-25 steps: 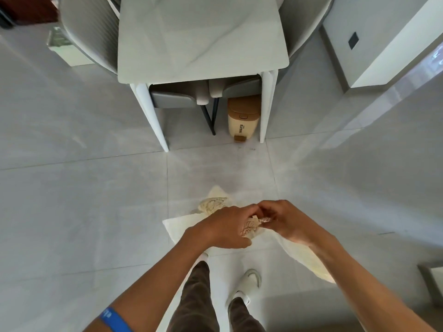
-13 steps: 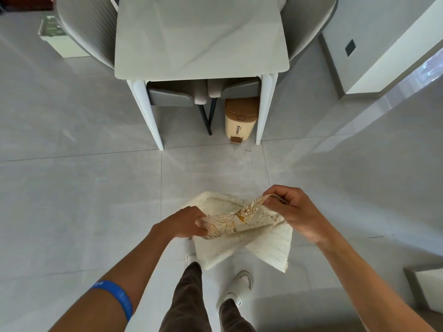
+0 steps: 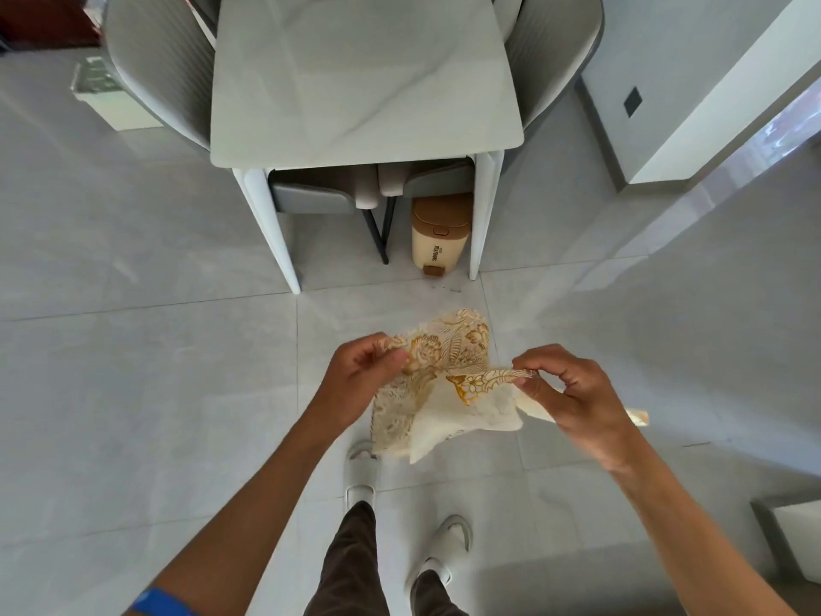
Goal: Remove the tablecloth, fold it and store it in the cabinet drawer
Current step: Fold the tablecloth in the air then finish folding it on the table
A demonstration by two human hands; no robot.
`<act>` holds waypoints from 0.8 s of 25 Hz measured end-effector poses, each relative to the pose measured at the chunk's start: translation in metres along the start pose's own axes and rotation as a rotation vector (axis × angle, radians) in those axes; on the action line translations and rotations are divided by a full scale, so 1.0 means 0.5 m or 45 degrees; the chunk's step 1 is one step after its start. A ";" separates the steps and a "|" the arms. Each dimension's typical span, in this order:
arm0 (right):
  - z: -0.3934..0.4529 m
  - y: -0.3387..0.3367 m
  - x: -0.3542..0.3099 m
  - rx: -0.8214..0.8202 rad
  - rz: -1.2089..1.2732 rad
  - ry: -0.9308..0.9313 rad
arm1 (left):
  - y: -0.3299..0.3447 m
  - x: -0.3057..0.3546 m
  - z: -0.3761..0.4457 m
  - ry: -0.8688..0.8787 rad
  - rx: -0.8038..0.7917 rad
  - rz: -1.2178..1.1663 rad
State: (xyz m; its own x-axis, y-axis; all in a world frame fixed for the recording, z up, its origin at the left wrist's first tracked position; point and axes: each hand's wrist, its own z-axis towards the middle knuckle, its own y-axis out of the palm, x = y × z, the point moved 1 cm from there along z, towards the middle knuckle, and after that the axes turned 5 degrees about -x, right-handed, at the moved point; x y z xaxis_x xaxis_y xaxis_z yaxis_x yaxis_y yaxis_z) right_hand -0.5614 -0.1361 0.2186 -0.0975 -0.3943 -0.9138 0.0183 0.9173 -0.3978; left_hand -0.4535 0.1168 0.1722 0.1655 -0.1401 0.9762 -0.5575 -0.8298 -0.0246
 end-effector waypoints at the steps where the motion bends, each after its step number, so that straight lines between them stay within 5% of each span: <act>1: -0.009 -0.003 -0.007 0.038 -0.002 -0.050 | 0.010 0.025 0.008 0.053 0.048 -0.028; 5: -0.036 -0.005 -0.024 0.144 0.045 -0.071 | 0.047 0.099 0.030 0.146 0.126 0.003; 13: -0.018 0.046 -0.027 0.228 0.178 0.014 | 0.126 0.144 0.006 0.357 -0.197 0.406; 18: -0.015 0.073 -0.008 0.295 0.224 0.110 | 0.119 0.147 -0.006 0.169 -0.245 0.502; 20: -0.013 0.088 -0.003 0.341 0.226 0.168 | 0.125 0.146 -0.014 0.140 -0.320 0.772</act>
State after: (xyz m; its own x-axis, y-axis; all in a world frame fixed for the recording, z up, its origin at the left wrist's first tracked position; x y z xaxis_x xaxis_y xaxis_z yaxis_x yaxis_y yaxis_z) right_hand -0.5668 -0.0949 0.2032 -0.1971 -0.2031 -0.9591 0.3052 0.9170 -0.2569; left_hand -0.4822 0.0586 0.2435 -0.3138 -0.4753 0.8220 -0.7009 -0.4680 -0.5382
